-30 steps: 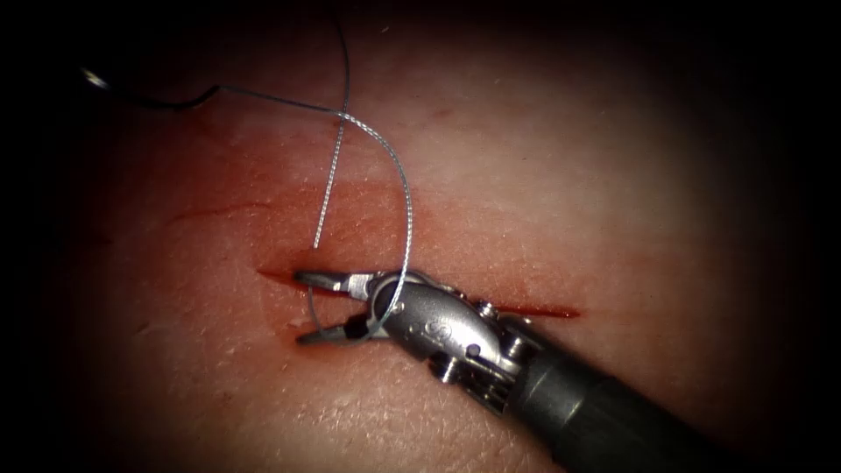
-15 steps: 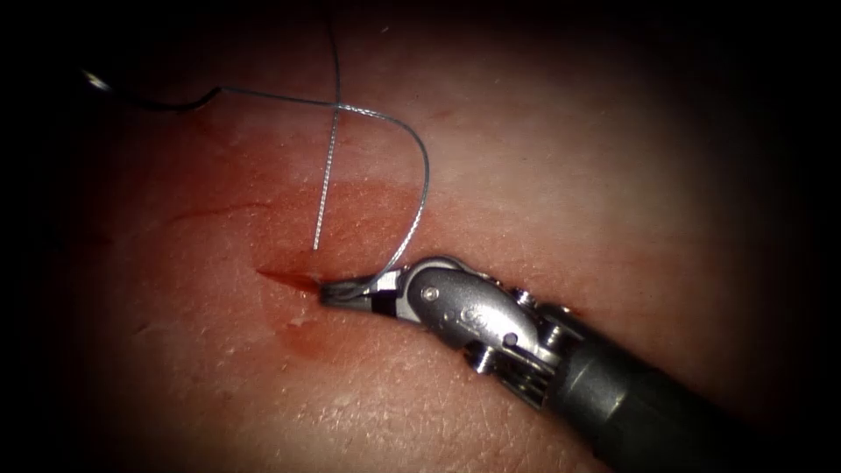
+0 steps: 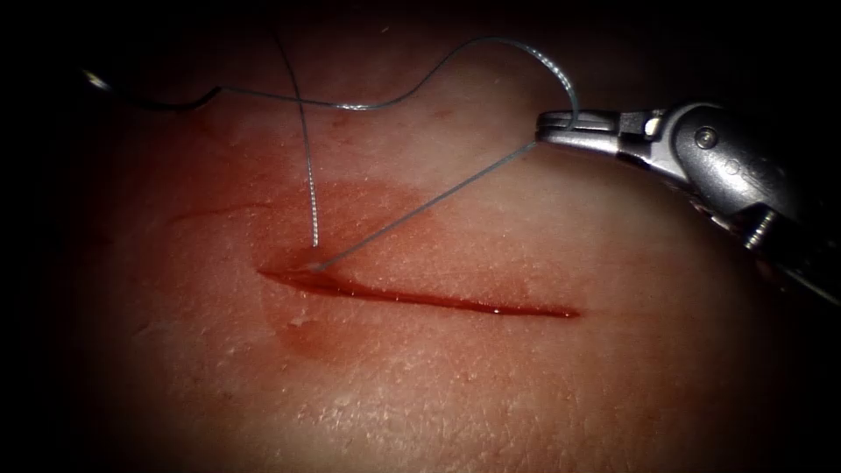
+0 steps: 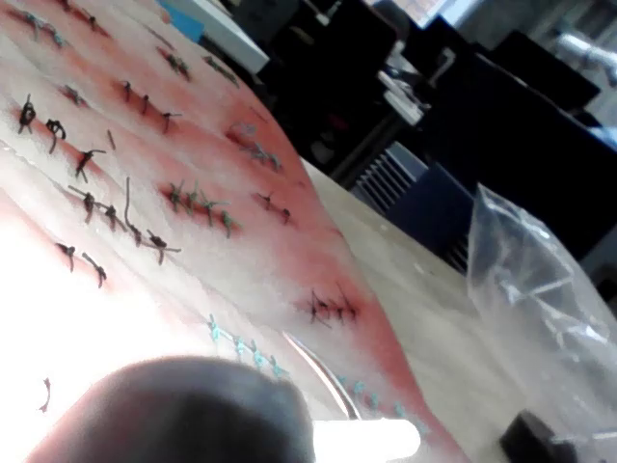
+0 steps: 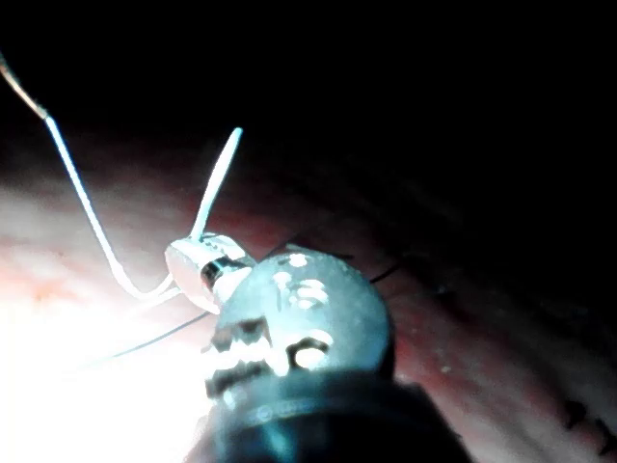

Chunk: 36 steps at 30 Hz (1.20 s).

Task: Wound Closure

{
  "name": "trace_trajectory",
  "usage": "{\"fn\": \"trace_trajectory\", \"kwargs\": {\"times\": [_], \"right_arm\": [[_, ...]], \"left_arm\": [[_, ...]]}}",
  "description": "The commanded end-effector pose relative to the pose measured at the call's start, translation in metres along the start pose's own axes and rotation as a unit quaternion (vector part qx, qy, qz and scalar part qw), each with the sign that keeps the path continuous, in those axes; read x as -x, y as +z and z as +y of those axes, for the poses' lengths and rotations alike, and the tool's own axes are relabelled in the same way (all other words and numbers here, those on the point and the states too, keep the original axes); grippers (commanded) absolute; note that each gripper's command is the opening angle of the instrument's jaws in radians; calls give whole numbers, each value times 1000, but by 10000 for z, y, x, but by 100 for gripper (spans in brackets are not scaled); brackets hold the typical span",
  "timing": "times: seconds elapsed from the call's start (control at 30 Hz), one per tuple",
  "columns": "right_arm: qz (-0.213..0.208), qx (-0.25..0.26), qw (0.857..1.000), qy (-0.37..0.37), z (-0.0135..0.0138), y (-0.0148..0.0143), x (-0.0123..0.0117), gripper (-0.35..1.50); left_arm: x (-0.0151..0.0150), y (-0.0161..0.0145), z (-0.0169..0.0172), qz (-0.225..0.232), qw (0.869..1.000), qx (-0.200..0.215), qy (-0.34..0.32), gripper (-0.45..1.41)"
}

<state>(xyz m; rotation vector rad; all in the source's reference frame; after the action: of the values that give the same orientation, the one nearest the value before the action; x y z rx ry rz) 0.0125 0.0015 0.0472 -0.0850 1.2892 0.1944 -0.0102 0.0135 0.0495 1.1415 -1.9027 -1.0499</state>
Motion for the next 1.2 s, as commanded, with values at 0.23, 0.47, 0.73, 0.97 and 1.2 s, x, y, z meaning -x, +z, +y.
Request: {"fn": "trace_trajectory", "kwargs": {"times": [0.23,0.47,0.73,0.97,1.2], "right_arm": [[19,74,997,-17,67,-96,-36,-35],[5,101,995,-19,72,-114,-42,-35],[16,67,995,78,15,-43,-19,94],[-15,20,992,123,-36,24,13,76],[14,-55,986,154,-117,105,42,64]], "left_arm": [[10,10,-3,-1,1000,-3,4,-45],[9,11,-1,-2,1000,-3,5,-45],[8,11,0,-2,1000,-3,6,-45],[8,11,0,-3,1000,-1,6,-45],[7,11,1,-3,1000,-1,7,-45]]}}
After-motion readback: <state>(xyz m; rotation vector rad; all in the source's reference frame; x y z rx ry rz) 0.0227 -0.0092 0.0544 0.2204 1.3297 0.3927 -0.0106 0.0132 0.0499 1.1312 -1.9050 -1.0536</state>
